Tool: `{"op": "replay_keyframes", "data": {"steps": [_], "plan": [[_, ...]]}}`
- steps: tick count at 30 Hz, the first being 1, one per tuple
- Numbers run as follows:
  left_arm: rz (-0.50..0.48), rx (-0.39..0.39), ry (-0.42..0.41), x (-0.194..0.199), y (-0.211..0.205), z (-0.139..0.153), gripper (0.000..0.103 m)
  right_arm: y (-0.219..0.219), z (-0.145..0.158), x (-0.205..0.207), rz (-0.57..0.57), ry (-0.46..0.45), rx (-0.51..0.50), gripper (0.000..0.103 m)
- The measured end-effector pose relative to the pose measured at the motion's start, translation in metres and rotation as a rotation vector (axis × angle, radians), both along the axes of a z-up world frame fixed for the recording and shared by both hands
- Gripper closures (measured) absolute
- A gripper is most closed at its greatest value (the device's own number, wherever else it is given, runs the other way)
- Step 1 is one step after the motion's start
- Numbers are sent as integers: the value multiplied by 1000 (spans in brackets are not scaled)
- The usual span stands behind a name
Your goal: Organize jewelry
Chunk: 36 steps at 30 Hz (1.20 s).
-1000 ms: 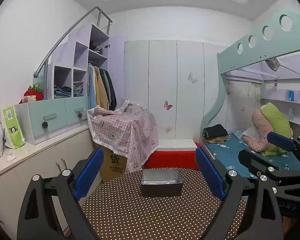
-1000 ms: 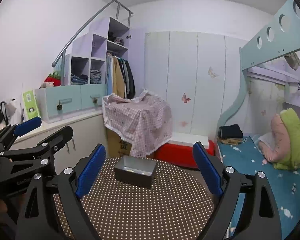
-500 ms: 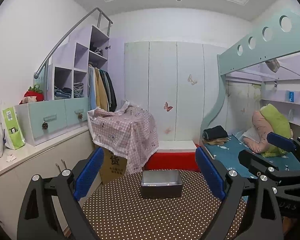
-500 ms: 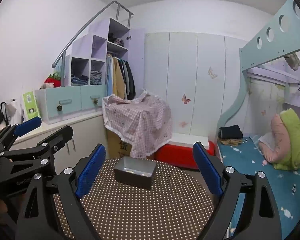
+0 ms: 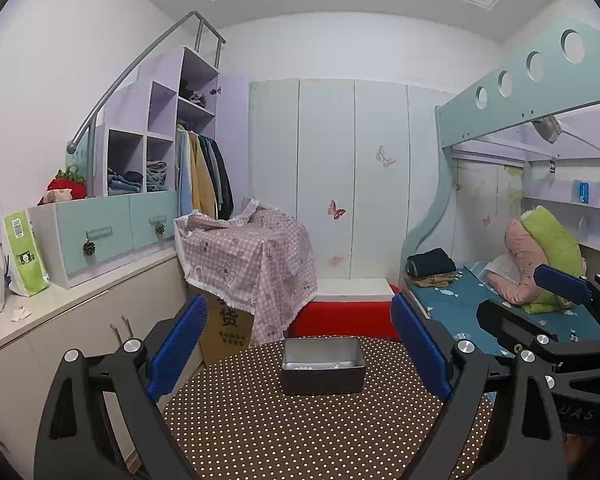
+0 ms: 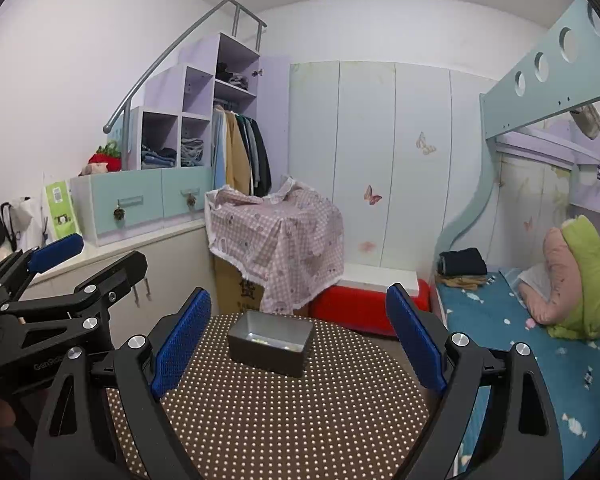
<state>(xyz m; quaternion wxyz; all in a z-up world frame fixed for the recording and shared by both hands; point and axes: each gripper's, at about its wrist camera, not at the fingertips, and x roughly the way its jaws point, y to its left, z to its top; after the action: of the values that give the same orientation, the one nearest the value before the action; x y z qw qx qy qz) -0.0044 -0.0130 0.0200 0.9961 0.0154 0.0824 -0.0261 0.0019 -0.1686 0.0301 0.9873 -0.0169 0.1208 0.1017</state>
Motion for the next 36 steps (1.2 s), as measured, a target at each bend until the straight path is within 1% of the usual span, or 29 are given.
{"op": "replay_keyframes", "data": {"steps": [21, 36], "plan": [[-3, -5, 6, 1, 0, 0, 13, 3, 0, 2, 4, 4, 1, 17], [-1, -2, 12, 3, -3, -2, 13, 6, -6, 7, 9, 16, 7, 17]]}}
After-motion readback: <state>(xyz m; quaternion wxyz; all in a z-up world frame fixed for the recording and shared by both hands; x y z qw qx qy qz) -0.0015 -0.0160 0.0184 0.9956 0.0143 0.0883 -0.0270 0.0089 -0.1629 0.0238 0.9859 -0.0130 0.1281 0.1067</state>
